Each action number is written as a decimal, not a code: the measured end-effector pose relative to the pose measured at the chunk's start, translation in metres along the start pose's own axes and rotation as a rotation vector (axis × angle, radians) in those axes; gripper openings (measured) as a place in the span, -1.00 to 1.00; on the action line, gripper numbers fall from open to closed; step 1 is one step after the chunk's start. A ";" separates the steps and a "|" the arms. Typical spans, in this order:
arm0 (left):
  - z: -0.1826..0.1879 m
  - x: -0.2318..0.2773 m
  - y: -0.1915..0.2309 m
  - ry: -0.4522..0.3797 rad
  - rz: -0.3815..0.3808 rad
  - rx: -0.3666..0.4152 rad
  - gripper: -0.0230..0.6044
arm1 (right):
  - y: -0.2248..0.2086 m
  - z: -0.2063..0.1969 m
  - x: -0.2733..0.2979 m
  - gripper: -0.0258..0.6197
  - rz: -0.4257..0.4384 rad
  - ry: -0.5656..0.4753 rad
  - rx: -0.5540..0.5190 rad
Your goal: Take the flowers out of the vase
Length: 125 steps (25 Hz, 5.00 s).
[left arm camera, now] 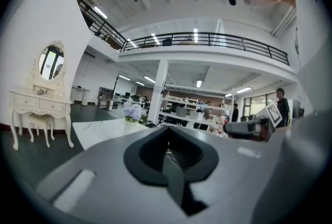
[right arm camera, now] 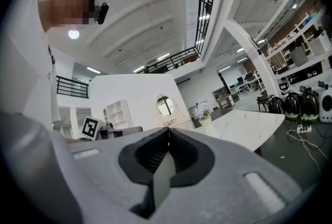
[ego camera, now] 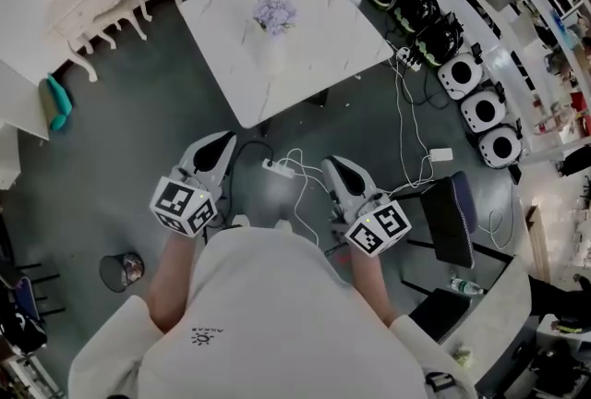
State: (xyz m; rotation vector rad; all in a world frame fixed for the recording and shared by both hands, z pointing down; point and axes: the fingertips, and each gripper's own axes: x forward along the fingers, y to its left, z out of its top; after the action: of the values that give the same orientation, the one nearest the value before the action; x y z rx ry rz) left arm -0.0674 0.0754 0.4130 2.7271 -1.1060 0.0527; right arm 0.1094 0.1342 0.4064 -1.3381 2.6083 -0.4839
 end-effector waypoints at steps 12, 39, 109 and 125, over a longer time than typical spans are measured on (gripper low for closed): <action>-0.006 0.006 -0.042 -0.012 0.028 0.016 -0.97 | -0.010 -0.006 -0.031 -0.92 0.102 0.032 0.014; -0.022 0.008 -0.005 0.013 0.069 0.004 -0.96 | -0.012 -0.020 0.004 -0.92 0.145 0.064 0.008; 0.031 0.193 0.190 0.022 -0.137 -0.035 -0.96 | -0.151 0.029 0.280 -0.68 -0.020 0.074 -0.228; 0.024 0.195 0.167 0.060 -0.078 -0.008 -0.96 | -0.189 -0.016 0.314 0.25 0.007 0.184 -0.296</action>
State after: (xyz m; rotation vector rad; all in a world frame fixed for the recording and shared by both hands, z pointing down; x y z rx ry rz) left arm -0.0438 -0.1807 0.4386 2.7397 -0.9817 0.1178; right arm 0.0648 -0.2205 0.4889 -1.4278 2.9272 -0.2345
